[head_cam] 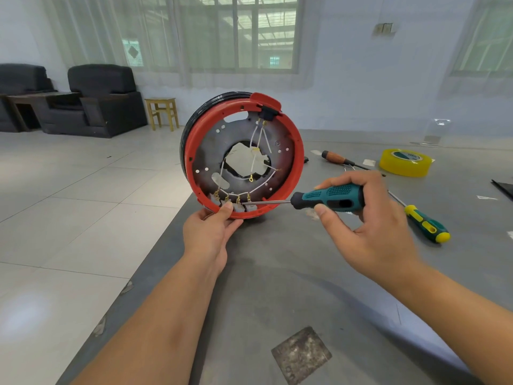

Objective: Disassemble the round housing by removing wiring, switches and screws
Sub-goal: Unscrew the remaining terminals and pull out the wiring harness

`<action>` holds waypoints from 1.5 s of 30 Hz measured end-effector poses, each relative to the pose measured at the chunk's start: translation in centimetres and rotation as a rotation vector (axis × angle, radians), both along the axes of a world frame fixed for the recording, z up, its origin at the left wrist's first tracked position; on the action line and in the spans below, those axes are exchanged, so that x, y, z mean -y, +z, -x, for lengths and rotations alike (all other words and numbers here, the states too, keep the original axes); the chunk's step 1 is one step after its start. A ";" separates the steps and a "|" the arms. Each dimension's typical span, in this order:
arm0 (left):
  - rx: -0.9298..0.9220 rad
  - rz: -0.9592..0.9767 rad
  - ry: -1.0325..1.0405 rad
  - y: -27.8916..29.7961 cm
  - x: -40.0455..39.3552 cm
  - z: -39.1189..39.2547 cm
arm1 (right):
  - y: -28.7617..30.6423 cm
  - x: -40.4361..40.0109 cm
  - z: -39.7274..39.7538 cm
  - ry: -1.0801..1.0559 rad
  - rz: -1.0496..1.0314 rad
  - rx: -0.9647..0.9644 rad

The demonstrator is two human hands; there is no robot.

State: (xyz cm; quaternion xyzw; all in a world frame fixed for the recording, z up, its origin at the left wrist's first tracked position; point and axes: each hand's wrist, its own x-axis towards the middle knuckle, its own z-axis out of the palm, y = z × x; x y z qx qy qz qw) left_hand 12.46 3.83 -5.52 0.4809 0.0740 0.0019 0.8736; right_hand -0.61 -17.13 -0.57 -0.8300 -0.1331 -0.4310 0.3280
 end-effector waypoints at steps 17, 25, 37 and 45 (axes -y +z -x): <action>0.000 0.047 -0.137 -0.4 -0.8 -1.1 | 1.4 -0.1 0.4 0.011 0.157 0.030; -0.021 0.052 -0.160 -0.4 -1.0 -1.2 | 1.6 -0.4 0.9 0.014 0.228 0.015; -0.049 0.076 -0.137 -0.1 -0.9 -1.2 | 1.8 -0.6 0.8 0.010 0.211 0.023; -0.033 0.036 -0.171 0.0 -0.8 -1.0 | 2.6 -0.4 1.0 0.032 0.186 0.008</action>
